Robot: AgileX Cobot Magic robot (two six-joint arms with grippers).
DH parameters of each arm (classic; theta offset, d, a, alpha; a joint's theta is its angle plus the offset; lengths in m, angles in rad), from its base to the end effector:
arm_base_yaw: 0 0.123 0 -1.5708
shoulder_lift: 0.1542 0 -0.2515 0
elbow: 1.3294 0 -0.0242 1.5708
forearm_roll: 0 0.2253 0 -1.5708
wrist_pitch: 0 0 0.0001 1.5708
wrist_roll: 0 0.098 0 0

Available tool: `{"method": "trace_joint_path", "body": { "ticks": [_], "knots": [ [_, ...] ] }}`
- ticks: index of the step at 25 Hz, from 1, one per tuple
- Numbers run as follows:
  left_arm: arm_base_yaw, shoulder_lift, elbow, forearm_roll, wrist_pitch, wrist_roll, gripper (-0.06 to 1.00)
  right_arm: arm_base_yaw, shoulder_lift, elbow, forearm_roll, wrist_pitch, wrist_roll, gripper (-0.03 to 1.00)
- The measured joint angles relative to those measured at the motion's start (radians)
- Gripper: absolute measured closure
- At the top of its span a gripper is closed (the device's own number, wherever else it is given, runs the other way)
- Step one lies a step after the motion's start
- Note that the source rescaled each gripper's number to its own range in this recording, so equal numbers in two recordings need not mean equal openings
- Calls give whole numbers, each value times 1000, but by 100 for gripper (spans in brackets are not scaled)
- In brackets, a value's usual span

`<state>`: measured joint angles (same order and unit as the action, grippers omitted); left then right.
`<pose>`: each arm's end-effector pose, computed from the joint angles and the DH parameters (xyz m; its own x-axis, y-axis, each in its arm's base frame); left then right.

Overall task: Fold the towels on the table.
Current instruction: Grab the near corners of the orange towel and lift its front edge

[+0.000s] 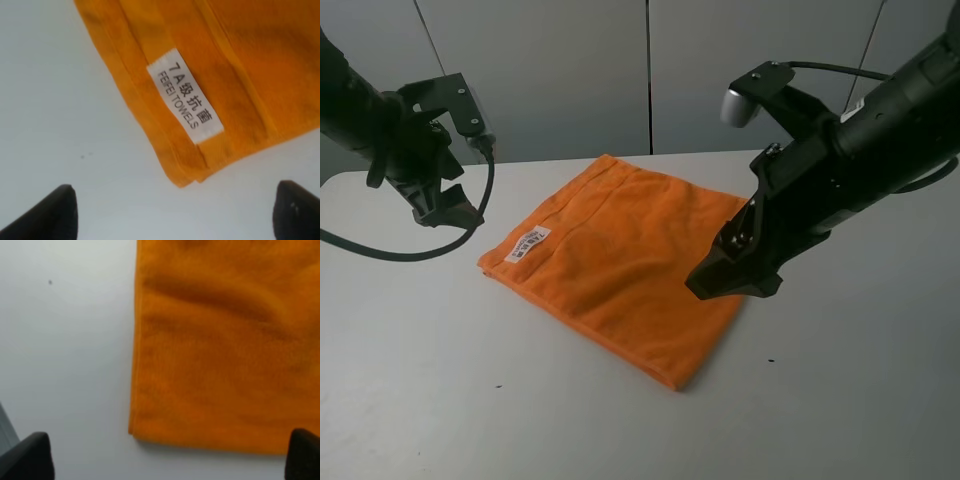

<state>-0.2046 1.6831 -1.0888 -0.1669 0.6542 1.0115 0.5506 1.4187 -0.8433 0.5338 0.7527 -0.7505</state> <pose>0.3057 -0.0736 0.1881 -0.3851 0.8621 -0.3292 0.8440 0.4734 0.2523 0.1925 0.1583 0.2057 -0.5336 -0.6978 -0.4778 -0.8354 0.5231 0.1689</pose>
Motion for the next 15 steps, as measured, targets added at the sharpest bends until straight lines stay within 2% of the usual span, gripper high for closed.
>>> {"method": "trace_joint_path", "body": {
  "ticks": [3, 8, 12, 15],
  "knots": [
    [-13, 60, -20, 105, 54, 36, -5, 112, 95, -50, -141, 11, 122, -3],
    [-79, 83, -22, 254, 89, 115, -5, 245, 244, -93, -227, 32, 200, -3],
    [-130, 119, -22, 272, 90, 205, -5, 324, 355, -134, -257, 34, 229, -3],
    [-141, 160, -22, 275, 101, 290, -5, 357, 414, -172, -321, 34, 312, -3]
  ]
}}
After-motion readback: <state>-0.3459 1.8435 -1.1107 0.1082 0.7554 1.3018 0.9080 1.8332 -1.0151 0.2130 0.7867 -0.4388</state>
